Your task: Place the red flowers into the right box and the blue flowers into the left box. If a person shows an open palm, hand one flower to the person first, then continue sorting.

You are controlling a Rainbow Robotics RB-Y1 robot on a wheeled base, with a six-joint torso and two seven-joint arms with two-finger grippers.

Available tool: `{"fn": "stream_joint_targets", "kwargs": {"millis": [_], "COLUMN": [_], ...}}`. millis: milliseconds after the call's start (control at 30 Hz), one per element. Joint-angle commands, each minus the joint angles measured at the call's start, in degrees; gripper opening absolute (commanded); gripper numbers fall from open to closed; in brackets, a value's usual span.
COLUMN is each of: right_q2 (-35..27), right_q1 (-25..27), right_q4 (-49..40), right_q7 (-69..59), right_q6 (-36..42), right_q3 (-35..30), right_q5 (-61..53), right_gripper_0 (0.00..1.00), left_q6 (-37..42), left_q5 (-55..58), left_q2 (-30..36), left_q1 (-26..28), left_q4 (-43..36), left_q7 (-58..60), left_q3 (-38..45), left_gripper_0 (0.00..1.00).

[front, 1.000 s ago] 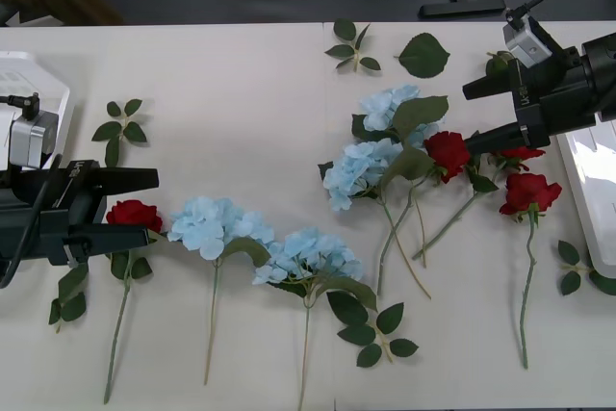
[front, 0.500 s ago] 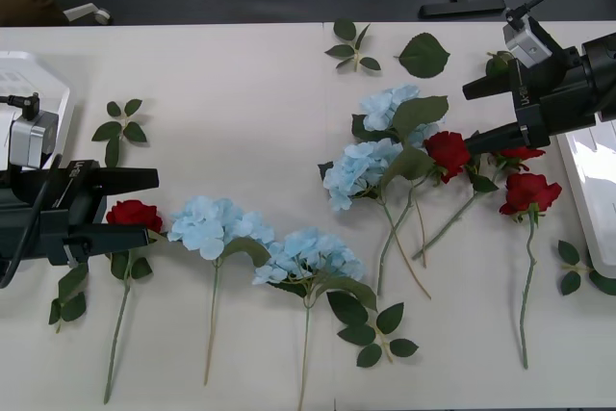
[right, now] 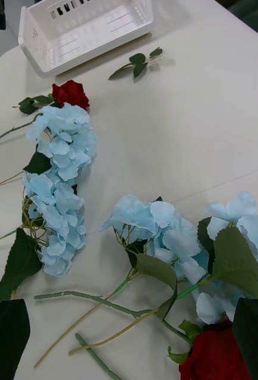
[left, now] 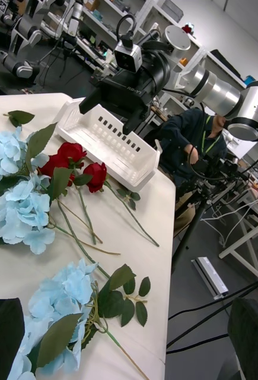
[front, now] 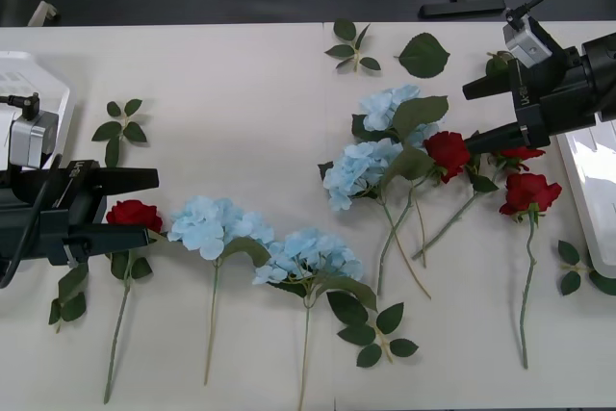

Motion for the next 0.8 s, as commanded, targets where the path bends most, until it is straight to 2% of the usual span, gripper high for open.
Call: {"fn": "stream_joint_targets", "kwargs": {"millis": [33, 800], "right_q2": [-2.31, -2.31], "right_q1": [0.10, 0.10], "right_q4": [-1.37, -1.37], "right_q7": [-0.91, -0.91], "right_q6": [-0.37, -0.37], "right_q3": [-0.88, -0.88], "right_q5": [-0.78, -0.78], "right_gripper_0": [1.00, 1.00], "left_q6": [0.66, 0.66], "left_q5": [0.88, 0.88], "left_q2": [-0.83, -0.83], "left_q1": [-1.57, -1.57], "left_q4": [-0.15, -0.15], "left_q7": [3.14, 3.14], "left_q3": [1.61, 1.61], "left_gripper_0": [1.00, 1.00]}}
